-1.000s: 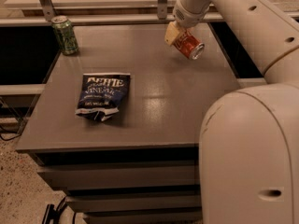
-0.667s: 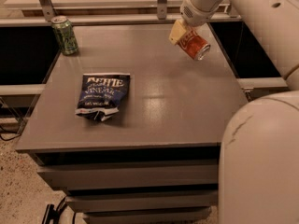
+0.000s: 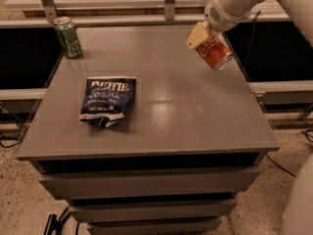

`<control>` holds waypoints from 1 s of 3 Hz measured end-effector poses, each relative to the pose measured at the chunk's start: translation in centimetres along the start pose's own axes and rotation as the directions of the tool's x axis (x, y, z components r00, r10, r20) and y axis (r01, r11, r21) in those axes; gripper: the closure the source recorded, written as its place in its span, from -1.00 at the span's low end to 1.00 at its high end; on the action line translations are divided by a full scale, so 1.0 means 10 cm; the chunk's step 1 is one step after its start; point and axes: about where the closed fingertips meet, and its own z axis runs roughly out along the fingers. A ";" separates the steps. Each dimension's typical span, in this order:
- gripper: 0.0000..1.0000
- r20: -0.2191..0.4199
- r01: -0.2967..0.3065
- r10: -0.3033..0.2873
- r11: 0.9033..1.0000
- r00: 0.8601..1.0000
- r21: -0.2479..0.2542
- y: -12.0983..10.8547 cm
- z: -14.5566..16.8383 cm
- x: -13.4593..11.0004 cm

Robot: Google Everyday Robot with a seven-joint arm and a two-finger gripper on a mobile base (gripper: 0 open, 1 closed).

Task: Place coke can upright

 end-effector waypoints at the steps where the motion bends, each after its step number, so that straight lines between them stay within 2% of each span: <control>1: 1.00 0.111 0.016 -0.009 0.997 0.994 -0.070 0.17 -0.13 0.20; 2: 1.00 0.276 0.050 -0.001 0.984 0.961 -0.170 0.30 -0.17 0.23; 3: 1.00 0.447 0.115 0.029 0.949 0.894 -0.293 0.46 -0.24 0.17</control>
Offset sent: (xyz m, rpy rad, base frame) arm -0.0648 0.0148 0.0108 0.5415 -0.2370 0.2562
